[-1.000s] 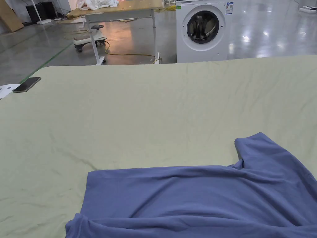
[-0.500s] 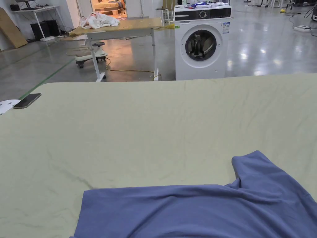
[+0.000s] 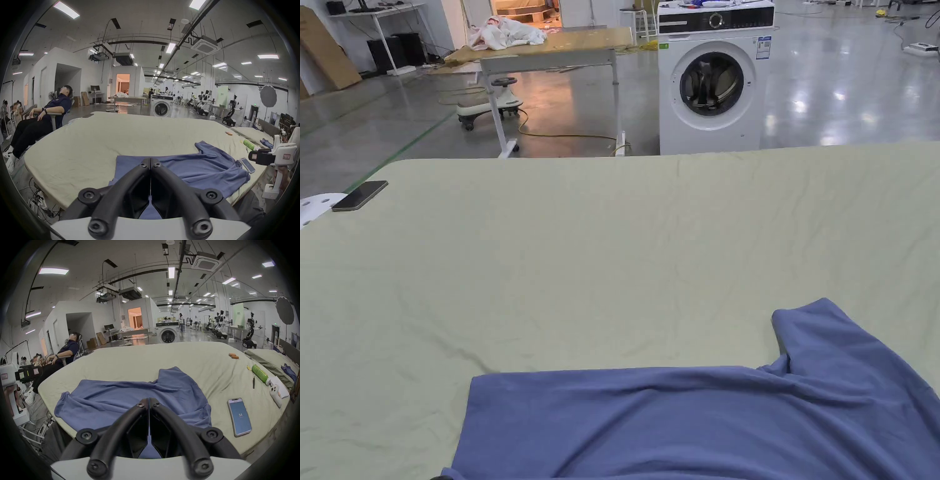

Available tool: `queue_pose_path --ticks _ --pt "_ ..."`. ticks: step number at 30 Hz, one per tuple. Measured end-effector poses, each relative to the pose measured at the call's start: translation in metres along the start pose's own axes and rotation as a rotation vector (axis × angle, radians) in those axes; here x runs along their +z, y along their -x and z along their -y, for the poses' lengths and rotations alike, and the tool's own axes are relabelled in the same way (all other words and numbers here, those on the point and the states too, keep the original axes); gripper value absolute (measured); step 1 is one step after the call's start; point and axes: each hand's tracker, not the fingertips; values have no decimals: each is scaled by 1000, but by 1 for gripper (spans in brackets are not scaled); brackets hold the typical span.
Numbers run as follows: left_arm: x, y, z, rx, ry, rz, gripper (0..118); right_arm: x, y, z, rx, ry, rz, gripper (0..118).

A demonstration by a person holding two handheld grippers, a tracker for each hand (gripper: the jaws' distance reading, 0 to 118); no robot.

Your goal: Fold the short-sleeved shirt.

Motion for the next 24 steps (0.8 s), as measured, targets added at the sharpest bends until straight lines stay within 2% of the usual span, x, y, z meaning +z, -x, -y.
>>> queue_pose_path --ticks 3,7,11,12,13,14,16,17,20,24 --pt "-5 -5 -3 -39 16 0 0 -4 2 -1 2 14 -3 0" --pt "-23 2 -9 -9 16 58 0 -6 -1 -1 -12 16 -15 0" --pt "-74 18 -19 26 37 21 0 -6 -8 4 -89 11 -17 0" --pt "-93 24 -21 19 50 1 4 -5 -10 6 -105 13 -15 0" --pt "-115 31 -21 15 39 -20 12 -5 -12 8 -118 17 -14 0" --pt "-138 37 -23 12 76 -85 31 -5 -15 10 -124 25 -13 0" --pt "-184 53 -25 43 184 -101 60 -2 -17 10 -121 40 -8 0" --pt "-208 62 -26 77 289 -78 66 0 -20 11 -116 46 -7 0" --pt "-274 89 -19 181 491 -28 66 6 -29 14 -130 55 16 0" --pt "-330 113 4 228 610 -142 64 10 -44 18 -191 66 73 0"
